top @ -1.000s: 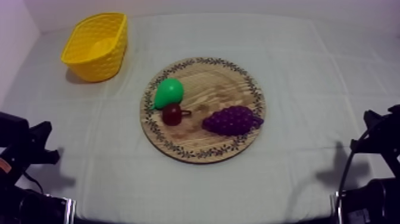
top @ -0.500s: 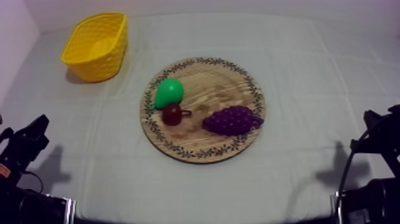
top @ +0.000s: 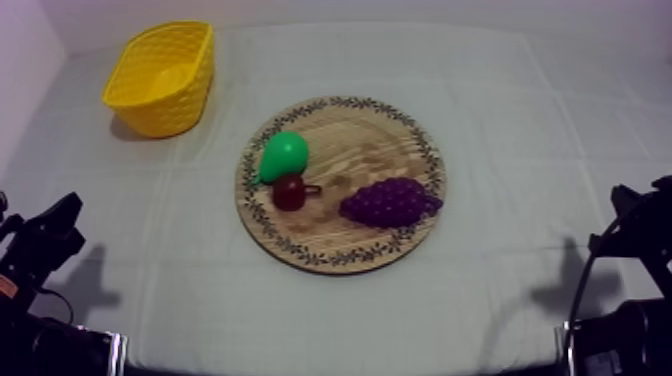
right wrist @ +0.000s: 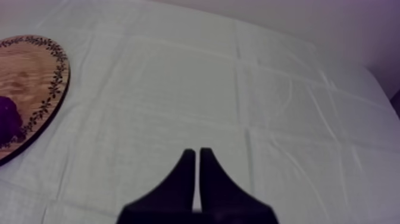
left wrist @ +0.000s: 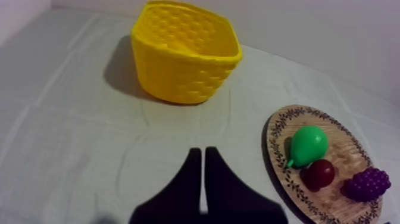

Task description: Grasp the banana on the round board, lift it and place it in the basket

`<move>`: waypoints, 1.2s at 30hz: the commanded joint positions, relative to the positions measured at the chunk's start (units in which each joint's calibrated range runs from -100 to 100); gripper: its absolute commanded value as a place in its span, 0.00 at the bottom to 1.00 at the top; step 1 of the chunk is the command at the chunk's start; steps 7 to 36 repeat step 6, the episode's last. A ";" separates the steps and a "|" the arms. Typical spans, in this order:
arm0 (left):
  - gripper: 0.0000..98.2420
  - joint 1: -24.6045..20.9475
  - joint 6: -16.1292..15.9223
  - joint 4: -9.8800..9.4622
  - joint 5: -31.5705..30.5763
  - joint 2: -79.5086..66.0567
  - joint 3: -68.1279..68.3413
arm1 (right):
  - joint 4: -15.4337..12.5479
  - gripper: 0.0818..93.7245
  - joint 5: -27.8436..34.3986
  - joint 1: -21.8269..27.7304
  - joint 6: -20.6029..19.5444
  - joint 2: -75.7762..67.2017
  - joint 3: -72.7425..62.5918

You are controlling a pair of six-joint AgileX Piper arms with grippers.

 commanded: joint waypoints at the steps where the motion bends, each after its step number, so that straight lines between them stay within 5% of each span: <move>1: 0.00 0.01 -0.01 -0.02 -0.03 0.00 0.01 | 0.01 0.00 0.01 0.03 -0.01 -0.05 0.05; 36: 0.00 0.01 -0.01 -0.02 -0.03 0.00 0.01 | 0.01 0.00 0.01 0.03 -0.01 -0.05 0.05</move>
